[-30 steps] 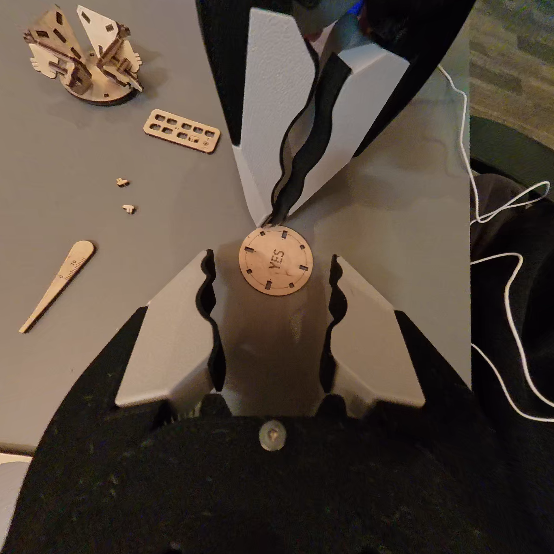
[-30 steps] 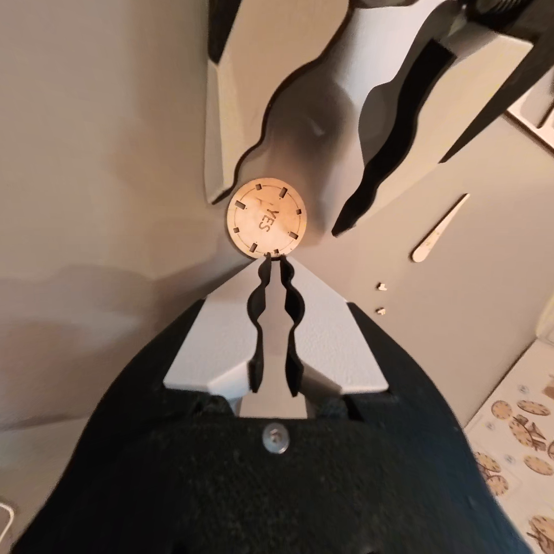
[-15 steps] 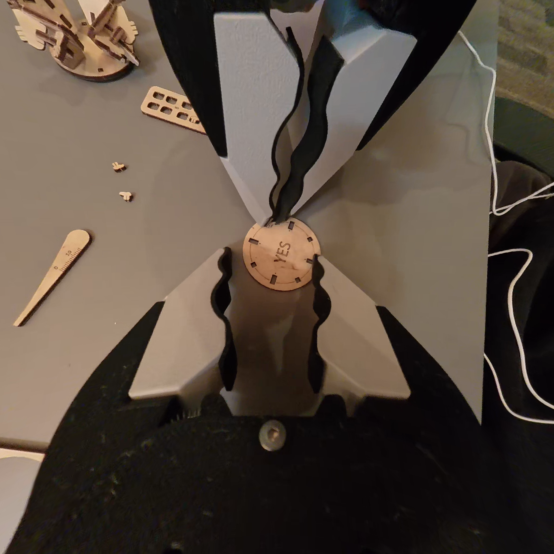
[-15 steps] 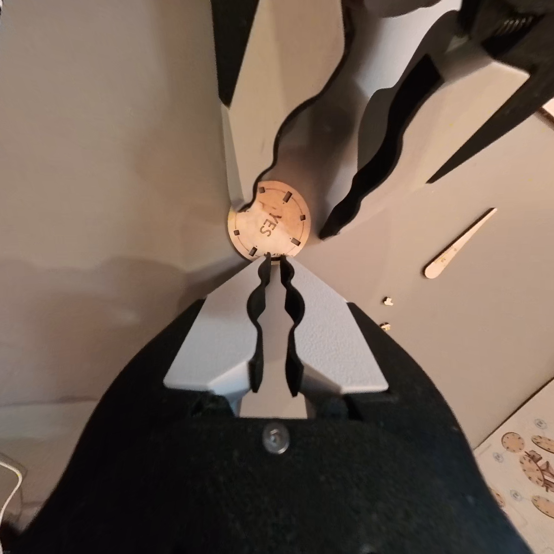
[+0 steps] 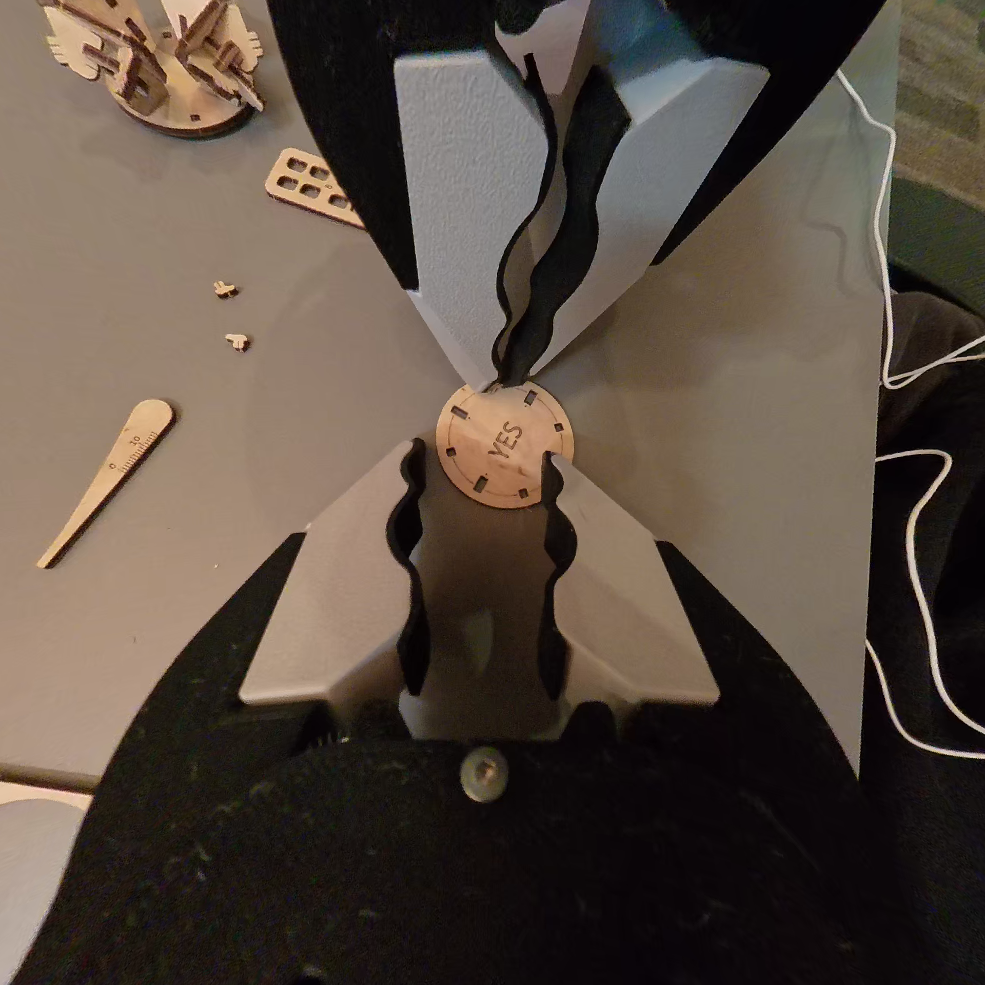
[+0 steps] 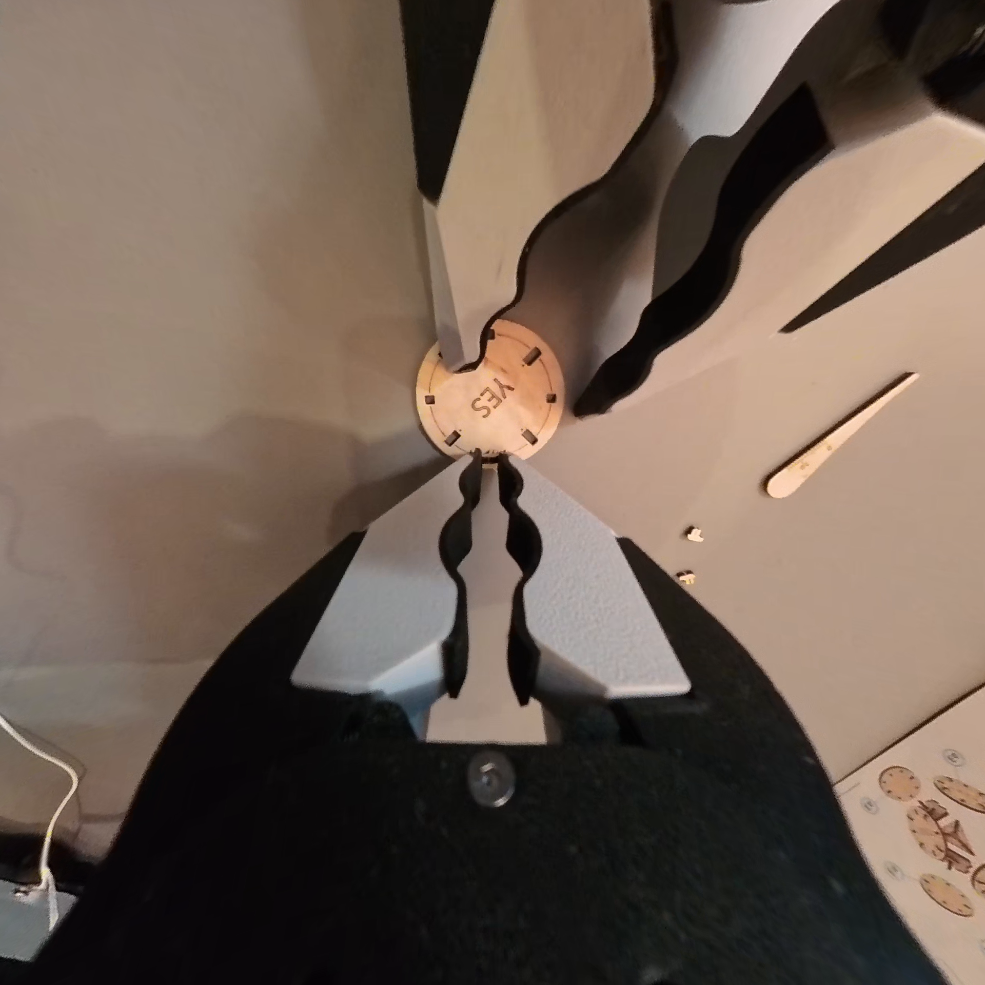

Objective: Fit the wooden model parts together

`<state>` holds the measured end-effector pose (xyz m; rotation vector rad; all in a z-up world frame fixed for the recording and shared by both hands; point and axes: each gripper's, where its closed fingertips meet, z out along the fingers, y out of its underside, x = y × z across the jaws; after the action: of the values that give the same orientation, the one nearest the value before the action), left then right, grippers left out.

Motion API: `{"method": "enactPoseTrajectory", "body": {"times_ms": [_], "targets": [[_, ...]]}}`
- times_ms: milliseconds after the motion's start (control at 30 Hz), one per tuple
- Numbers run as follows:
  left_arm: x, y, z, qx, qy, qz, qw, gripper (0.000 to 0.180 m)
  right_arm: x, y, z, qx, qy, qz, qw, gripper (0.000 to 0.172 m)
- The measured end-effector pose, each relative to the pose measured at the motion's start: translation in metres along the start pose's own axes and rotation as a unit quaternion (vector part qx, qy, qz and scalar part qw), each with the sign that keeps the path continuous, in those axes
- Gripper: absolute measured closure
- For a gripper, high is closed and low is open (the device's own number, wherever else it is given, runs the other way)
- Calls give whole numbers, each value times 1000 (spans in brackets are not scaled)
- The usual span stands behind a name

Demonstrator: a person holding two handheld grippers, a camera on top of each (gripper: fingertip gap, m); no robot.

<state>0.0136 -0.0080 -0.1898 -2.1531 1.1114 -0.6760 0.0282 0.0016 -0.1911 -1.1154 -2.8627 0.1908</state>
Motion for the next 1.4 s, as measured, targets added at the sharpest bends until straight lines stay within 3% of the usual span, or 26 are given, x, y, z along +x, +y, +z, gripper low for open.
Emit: {"method": "enactPoseTrajectory", "body": {"times_ms": [533,1400], "targets": [[-1,0,0,0,0,-3,1000,142,-1,3,0,-32,2,14,999,167],[-1,0,-1,2,6,-9,1000,142,-3,3,0,-21,37,33,999,167]]}}
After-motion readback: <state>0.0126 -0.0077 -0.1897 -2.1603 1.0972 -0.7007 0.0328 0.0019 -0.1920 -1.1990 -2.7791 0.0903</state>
